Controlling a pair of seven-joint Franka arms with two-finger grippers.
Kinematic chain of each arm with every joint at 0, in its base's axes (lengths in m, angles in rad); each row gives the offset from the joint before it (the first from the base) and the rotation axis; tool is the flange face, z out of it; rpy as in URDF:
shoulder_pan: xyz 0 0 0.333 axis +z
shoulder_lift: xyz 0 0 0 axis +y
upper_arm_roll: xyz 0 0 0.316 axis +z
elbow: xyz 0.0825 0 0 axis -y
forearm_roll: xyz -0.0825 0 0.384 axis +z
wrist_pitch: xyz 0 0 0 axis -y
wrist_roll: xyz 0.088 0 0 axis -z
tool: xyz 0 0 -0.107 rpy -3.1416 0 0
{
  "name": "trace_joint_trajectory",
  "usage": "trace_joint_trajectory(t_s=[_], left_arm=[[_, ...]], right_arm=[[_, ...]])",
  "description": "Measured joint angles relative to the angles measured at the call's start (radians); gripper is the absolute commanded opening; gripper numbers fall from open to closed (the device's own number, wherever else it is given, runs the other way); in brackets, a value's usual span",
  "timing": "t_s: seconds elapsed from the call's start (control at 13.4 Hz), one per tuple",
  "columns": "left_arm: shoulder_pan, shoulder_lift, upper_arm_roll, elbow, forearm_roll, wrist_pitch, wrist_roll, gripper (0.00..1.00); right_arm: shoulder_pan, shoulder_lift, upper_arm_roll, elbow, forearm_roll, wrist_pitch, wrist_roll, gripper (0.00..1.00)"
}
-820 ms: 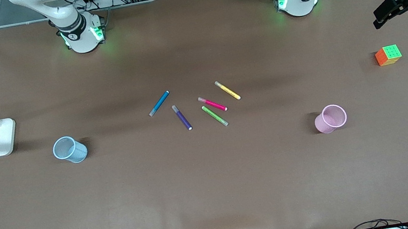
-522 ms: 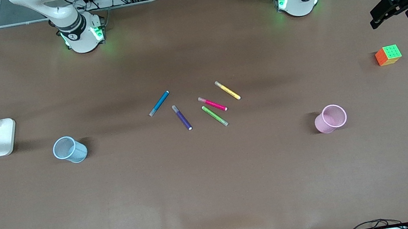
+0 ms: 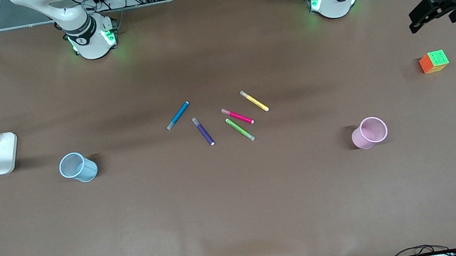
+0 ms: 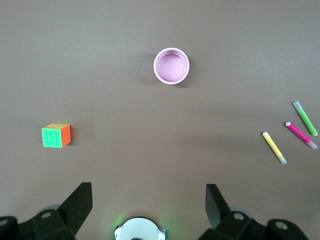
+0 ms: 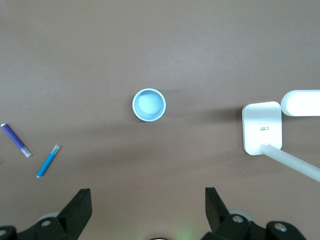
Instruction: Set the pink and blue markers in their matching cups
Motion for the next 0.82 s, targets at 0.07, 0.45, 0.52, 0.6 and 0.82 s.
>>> trace_joint_trajectory(t_s=[0.07,0.45,0.52,0.6,0.82], left_arm=[[-0.001,0.01,-0.019,0.0,-0.001,0.0,-0.01,1.0],[-0.012,0.101,-0.203,-0.033,-0.002,0.096,-0.281,1.0],[-0.014,0.113,-0.237,-0.061,-0.003,0.143,-0.343,1.0],[-0.014,0.123,-0.277,-0.094,-0.003,0.194,-0.416,1.0],[-0.02,0.185,-0.401,-0.152,-0.002,0.317,-0.659,1.0]], right_arm=[[0.0,0.0,0.0,0.0,0.0,0.0,0.0,1.0],[0.0,0.0,0.0,0.0,0.0,0.0,0.0,1.0],[0.0,0.0,0.0,0.0,0.0,0.0,0.0,1.0],[0.0,0.0,-0.001,0.0,0.0,0.0,0.0,1.0],[-0.001,0.0,-0.002,0.0,0.0,0.0,0.0,1.0]])
